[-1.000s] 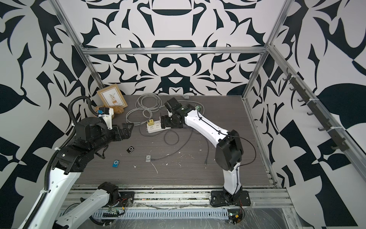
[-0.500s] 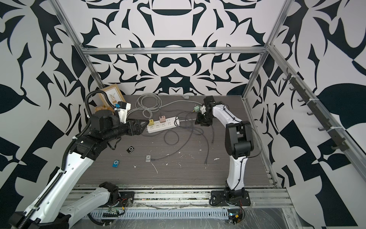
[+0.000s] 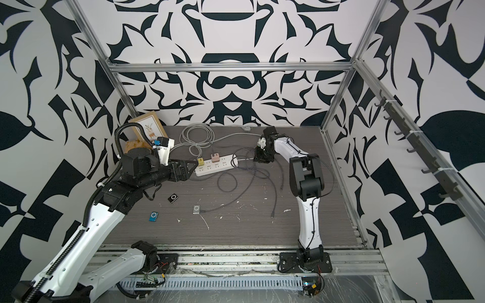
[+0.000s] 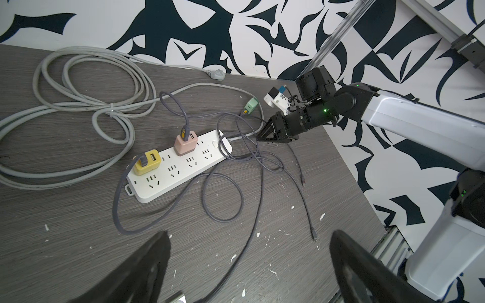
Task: Charge mp3
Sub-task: Pick up the charging cable from the center of the board.
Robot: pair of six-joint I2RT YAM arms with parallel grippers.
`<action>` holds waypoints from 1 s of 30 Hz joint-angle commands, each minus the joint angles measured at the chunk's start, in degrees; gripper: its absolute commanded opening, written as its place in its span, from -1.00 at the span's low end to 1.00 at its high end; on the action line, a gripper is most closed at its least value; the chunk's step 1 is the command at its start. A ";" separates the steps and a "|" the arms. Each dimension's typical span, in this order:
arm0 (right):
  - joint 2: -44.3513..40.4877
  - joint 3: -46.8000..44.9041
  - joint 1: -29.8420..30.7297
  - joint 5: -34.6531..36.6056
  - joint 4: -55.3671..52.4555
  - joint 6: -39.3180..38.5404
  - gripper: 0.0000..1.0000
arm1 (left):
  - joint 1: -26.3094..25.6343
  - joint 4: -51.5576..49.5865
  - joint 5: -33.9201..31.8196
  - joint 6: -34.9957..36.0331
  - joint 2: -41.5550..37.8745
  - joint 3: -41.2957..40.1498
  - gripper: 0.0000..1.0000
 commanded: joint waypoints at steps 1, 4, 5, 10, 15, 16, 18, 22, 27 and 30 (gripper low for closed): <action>-0.08 2.12 0.14 0.48 2.25 0.92 -0.38 | -0.06 -0.14 -0.70 -0.17 -1.30 -0.85 0.98; 1.06 2.79 1.01 -0.14 3.82 1.13 -0.39 | -0.06 -0.04 -0.72 -0.13 -1.16 -0.75 0.98; 1.40 3.05 1.31 -0.22 4.05 1.13 -0.38 | -0.02 -0.10 -0.59 -0.15 -1.07 -0.78 0.98; 1.43 3.17 1.42 1.12 4.58 2.08 -0.71 | -0.06 -0.13 -0.54 -0.12 -0.97 -1.01 0.98; -5.57 1.65 1.77 4.78 4.72 1.62 -1.00 | -0.06 0.75 -0.42 -0.93 -1.03 -2.08 0.98; -6.87 2.07 1.85 5.24 3.91 1.27 -1.00 | -0.06 1.26 -0.05 -1.38 -0.97 -2.53 0.98; -10.34 2.90 2.26 5.79 1.99 0.51 -1.00 | -0.06 2.45 1.15 -2.26 -0.60 -3.28 0.97; -15.63 6.27 4.07 6.62 -3.03 -1.83 -1.00 | -0.22 5.63 3.39 -4.59 0.81 -4.63 0.95; -20.52 9.25 6.05 5.13 -5.04 -2.23 -1.00 | -4.26 11.41 3.93 -5.21 5.49 -4.57 0.95; -22.16 11.19 6.85 3.59 -5.06 -1.67 -1.00 | -8.07 13.65 3.36 -3.64 10.20 -2.42 0.95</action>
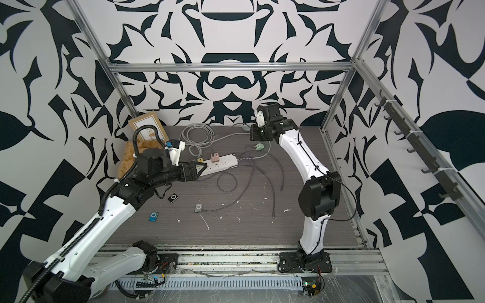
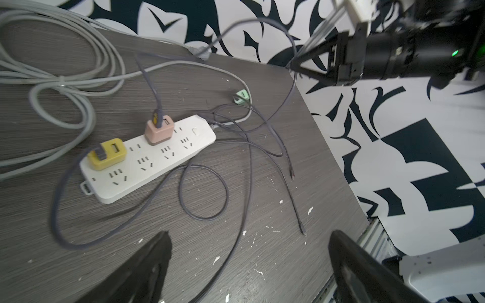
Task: Charge mp3
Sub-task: Pick up the charging cable from the center of the board.
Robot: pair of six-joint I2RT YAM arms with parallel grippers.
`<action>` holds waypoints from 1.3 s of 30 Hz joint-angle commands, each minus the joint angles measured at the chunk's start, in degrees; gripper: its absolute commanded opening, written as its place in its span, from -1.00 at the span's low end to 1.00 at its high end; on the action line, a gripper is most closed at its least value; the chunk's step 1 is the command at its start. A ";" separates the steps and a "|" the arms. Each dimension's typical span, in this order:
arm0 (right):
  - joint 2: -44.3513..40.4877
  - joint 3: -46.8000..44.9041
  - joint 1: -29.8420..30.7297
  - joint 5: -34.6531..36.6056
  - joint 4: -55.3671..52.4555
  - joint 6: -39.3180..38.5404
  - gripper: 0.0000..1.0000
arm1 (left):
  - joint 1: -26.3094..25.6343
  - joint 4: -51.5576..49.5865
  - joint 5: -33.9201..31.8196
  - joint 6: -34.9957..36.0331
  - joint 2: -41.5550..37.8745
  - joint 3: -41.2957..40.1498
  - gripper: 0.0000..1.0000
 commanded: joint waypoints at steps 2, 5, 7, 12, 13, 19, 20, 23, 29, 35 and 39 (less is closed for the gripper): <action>-2.47 4.00 1.05 -2.43 -2.07 0.50 -1.00 | -4.44 5.34 0.59 1.18 6.86 3.94 0.96; -3.79 5.06 1.32 -4.07 -1.38 1.64 -1.00 | -5.90 7.36 1.38 1.31 12.61 6.73 0.98; -4.39 5.34 1.36 -4.49 -0.98 2.51 -1.00 | -6.47 8.47 2.17 1.26 16.61 8.66 1.00; -5.19 6.55 1.45 -6.39 -0.42 4.55 -1.00 | -7.36 11.70 2.99 -0.70 23.86 12.21 1.00; -5.55 6.63 1.41 -7.23 0.21 5.38 -1.00 | -7.52 11.80 3.02 -1.24 25.30 13.13 1.00; -7.02 7.11 1.42 -10.66 2.41 9.91 -1.00 | -8.92 11.92 -0.46 -2.08 31.59 17.19 0.99; -7.15 6.73 1.41 -11.45 2.95 10.79 -1.00 | -9.11 12.10 -0.27 -1.96 32.57 18.11 0.99; -7.73 4.99 1.58 -13.08 5.14 12.63 -1.00 | -10.02 12.17 -1.22 -0.88 35.43 20.44 0.97; -8.78 1.96 1.93 -14.22 7.55 14.68 -1.00 | -10.77 12.65 -3.26 0.55 40.34 24.03 0.77; -10.13 -0.10 2.11 -15.86 9.83 16.92 -1.00 | -10.75 12.59 -7.01 2.25 42.89 27.31 0.27; -10.94 -0.98 2.22 -16.16 10.47 17.67 -1.00 | -10.68 11.50 -7.71 3.87 44.08 29.30 -0.37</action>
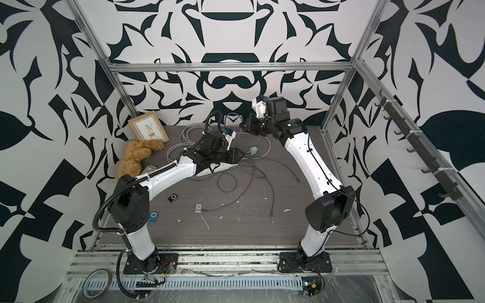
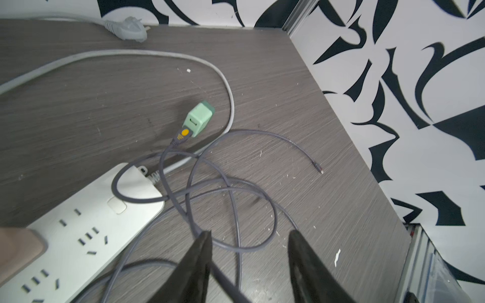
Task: Charge mp3
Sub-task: Pick up the charging cable from the center of the board.
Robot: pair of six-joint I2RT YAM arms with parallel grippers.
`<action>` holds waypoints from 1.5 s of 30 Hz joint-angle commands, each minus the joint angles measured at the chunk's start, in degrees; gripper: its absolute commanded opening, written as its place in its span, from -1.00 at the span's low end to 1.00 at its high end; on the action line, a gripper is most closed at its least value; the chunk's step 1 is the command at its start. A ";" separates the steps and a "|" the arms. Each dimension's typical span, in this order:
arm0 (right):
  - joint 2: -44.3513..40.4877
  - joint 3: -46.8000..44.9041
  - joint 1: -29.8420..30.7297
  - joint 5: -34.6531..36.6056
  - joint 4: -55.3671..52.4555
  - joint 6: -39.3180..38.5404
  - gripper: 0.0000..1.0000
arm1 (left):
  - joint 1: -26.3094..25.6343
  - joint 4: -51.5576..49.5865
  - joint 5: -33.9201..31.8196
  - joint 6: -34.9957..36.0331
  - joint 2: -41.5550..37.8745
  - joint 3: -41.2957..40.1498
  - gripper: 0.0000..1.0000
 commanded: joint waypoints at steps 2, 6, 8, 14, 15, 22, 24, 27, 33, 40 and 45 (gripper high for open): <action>-3.93 -0.72 0.47 -2.50 4.45 2.19 -1.00 | -0.06 -0.22 -2.61 2.76 0.60 2.75 -0.63; -5.27 -3.22 0.41 -3.14 6.38 2.82 -1.00 | 0.37 -0.34 -3.31 3.23 -1.49 3.61 -0.91; -6.40 -5.18 0.41 -2.39 6.49 2.23 -0.73 | 0.63 -1.27 -2.18 3.01 -2.56 5.08 -0.95; -12.94 -18.81 -1.98 0.82 11.43 -0.87 0.02 | 1.25 -4.00 1.98 0.46 -5.41 9.56 -0.96; -13.84 -20.95 -2.37 1.20 12.19 -1.96 0.04 | 1.62 -3.87 2.73 -0.39 -5.87 9.76 -0.96; -13.22 -34.02 -2.56 2.71 17.56 -13.63 0.09 | 3.32 -3.21 7.05 -4.98 -8.07 11.75 -0.95; -12.04 -35.84 -2.17 2.36 21.23 -14.98 0.09 | 3.52 -3.57 7.69 -5.65 -8.13 12.52 -0.95; -10.15 -37.24 -1.18 2.47 26.22 -17.17 0.08 | 3.68 -3.71 8.43 -6.13 -8.05 13.50 -0.95; -5.91 -38.17 0.88 2.85 34.68 -20.28 0.08 | 3.84 -4.16 9.33 -6.28 -7.77 14.68 -0.94; 2.20 -33.41 1.81 9.71 38.76 -21.26 -0.53 | 3.91 -4.44 9.53 -6.50 -7.96 14.62 -0.94; -2.82 -32.49 2.33 17.68 37.44 -21.10 -1.00 | 5.23 -2.77 8.19 -8.19 -8.55 10.87 -0.85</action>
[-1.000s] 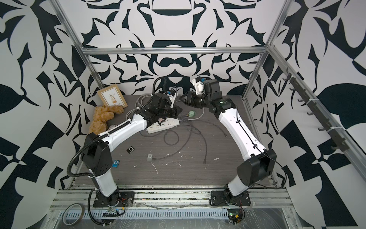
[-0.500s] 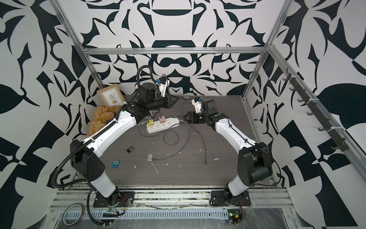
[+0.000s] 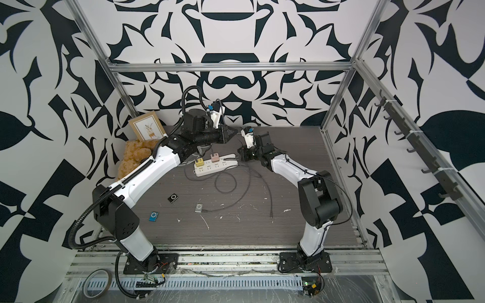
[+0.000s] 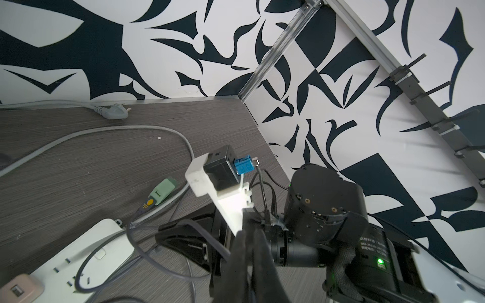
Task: Charge mp3
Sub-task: Pick up the charging cable from the center of the board.
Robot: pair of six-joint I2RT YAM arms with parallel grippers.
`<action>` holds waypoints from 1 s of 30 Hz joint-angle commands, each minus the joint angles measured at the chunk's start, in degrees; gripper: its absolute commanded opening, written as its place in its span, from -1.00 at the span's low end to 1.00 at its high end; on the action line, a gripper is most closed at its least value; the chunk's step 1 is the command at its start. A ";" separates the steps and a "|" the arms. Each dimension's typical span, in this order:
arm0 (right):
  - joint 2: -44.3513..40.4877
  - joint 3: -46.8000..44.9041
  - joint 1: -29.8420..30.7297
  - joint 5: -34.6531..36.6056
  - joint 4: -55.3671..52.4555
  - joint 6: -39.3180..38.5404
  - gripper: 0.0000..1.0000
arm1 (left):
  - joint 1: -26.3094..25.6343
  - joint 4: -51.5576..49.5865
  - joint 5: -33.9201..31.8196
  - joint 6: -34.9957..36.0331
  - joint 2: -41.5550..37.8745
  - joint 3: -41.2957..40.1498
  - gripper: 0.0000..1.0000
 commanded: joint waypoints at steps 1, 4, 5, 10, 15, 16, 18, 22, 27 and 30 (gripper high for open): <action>-7.97 3.08 -0.02 9.60 0.16 -0.33 -1.00 | 1.45 3.92 -0.24 -2.86 -2.11 -2.80 -0.56; -13.56 7.19 -0.48 11.42 -4.46 -0.17 -1.00 | 2.92 7.73 0.16 -6.65 -2.20 -8.57 0.65; -14.73 9.37 -0.88 10.88 -6.60 0.27 -1.00 | 3.08 9.00 1.00 -7.55 -2.16 -10.10 0.76; -15.59 20.12 -1.86 9.09 -18.23 5.09 -1.00 | 2.44 15.63 3.33 -8.54 -2.33 -14.47 0.93; -15.84 23.41 -1.87 8.59 -20.21 10.04 -1.00 | 0.91 16.68 5.64 -5.17 -0.25 -13.89 0.93; -15.99 23.62 -1.87 8.89 -20.15 10.49 -1.00 | 0.36 15.96 5.43 -4.10 0.23 -13.37 0.93; -15.90 24.23 -1.87 8.99 -20.62 10.83 -1.00 | -0.23 15.57 5.50 -2.44 1.20 -12.85 0.94; -15.36 26.23 -1.87 7.73 -21.41 12.28 -1.00 | -1.46 13.24 4.54 -0.18 3.77 -11.39 0.94; -15.06 28.27 -1.87 6.01 -22.32 13.65 -1.00 | -1.62 5.75 0.09 0.84 6.98 -7.14 0.88; -15.24 28.55 -1.87 5.08 -22.85 14.85 -1.00 | -1.61 6.32 -0.68 1.04 7.03 -7.31 0.87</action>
